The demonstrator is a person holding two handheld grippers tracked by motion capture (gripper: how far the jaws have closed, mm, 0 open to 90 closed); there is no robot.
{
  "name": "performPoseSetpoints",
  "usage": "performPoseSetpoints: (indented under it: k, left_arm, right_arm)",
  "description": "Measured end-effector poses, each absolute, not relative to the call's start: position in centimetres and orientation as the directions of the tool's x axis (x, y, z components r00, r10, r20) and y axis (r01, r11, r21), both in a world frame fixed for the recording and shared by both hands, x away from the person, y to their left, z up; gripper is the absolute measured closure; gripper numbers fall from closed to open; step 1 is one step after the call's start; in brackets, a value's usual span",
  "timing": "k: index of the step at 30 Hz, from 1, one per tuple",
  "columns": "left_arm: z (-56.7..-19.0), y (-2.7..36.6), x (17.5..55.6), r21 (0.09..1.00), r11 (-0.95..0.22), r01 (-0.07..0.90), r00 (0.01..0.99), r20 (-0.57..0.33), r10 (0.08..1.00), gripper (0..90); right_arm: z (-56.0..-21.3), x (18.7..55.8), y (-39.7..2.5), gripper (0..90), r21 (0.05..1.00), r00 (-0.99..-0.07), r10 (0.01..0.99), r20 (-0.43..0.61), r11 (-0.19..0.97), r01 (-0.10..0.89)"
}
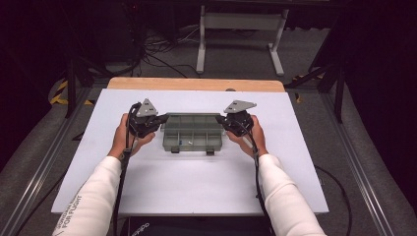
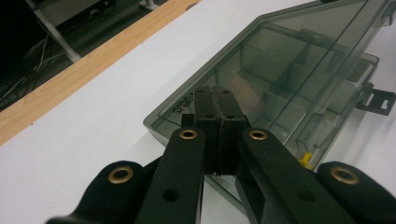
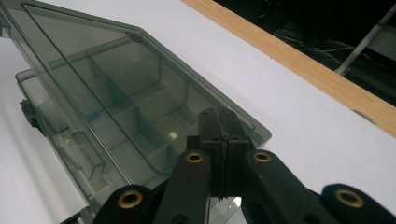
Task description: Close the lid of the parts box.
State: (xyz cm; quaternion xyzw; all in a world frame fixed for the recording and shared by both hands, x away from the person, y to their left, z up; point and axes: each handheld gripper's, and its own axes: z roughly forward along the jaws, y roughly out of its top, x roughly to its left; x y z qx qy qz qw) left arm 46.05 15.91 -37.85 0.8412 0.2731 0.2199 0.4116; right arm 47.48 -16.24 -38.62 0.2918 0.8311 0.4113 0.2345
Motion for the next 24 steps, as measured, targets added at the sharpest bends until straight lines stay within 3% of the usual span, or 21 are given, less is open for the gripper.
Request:
performPoseSetpoints:
  k: [24]
  left_arm:
    - [-39.1,15.7,43.7,0.809,-0.542,0.226,0.798,0.166,0.58,89.7]
  right_arm:
    - [-39.5,45.0,-16.3,90.0,0.808,-0.757,0.636,-0.151,0.521,0.276]
